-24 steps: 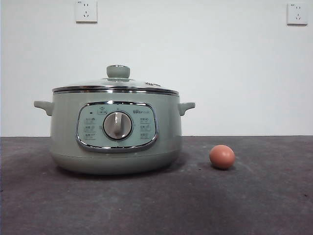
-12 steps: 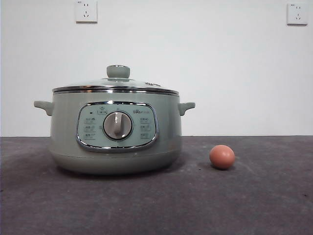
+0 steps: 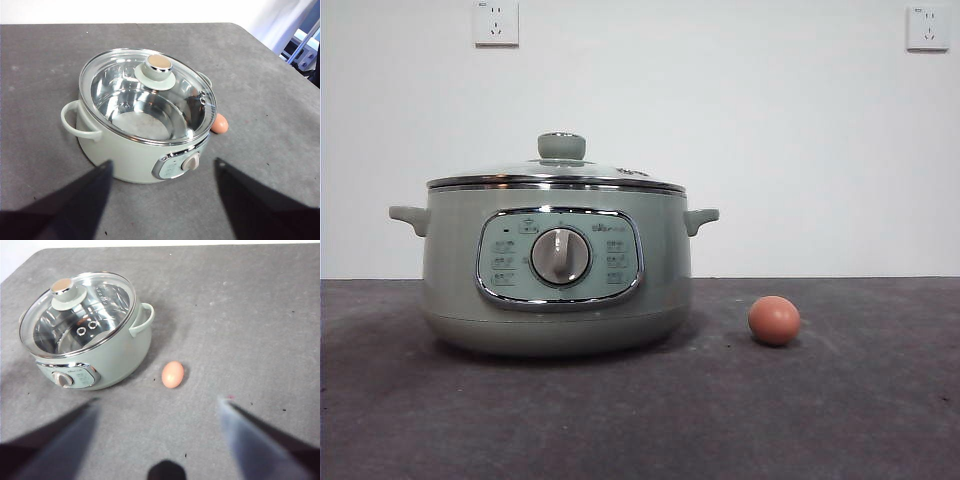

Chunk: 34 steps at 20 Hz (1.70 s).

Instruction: Pick up the egg,open the lid,put the egg in the pot,close the lid

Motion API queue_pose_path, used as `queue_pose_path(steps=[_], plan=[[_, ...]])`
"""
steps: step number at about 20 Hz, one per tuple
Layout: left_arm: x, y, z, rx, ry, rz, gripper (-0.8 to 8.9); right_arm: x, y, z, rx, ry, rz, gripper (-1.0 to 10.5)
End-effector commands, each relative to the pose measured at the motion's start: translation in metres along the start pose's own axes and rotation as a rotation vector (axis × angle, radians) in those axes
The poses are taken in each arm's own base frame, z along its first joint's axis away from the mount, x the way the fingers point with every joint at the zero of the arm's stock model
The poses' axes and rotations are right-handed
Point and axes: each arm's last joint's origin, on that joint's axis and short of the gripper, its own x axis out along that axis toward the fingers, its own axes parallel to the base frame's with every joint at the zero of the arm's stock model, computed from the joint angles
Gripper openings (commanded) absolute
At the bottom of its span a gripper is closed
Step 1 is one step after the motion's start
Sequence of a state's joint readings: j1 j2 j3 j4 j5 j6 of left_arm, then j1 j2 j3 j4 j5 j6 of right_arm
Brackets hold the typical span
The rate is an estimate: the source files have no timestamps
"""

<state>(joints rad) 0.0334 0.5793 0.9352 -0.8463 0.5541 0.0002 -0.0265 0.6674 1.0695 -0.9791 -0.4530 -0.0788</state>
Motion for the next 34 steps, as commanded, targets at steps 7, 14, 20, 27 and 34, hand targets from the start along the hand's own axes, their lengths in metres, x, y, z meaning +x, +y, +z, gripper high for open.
queue_pose_path(steps=[7, 14, 20, 27, 34], plan=[[0.023, -0.001, 0.057, 0.087, -0.012, -0.087, 6.21, 0.010, -0.004, 0.003, 0.024, 0.045, 0.039, 6.3], [0.114, -0.005, 0.115, 0.195, 0.146, -0.121, 6.21, 0.024, -0.011, 0.006, 0.054, 0.100, 0.055, 6.3], [0.206, -0.010, 0.123, 0.272, 0.294, -0.074, 6.21, 0.028, -0.013, 0.006, 0.066, 0.124, 0.057, 6.3], [0.264, 0.001, 0.101, 0.268, 0.389, -0.066, 6.21, 0.031, -0.014, 0.005, 0.078, 0.149, 0.058, 6.3], [0.283, 0.004, 0.091, 0.260, 0.420, -0.069, 5.69, 0.036, -0.016, 0.005, 0.087, 0.166, 0.059, 6.3]])
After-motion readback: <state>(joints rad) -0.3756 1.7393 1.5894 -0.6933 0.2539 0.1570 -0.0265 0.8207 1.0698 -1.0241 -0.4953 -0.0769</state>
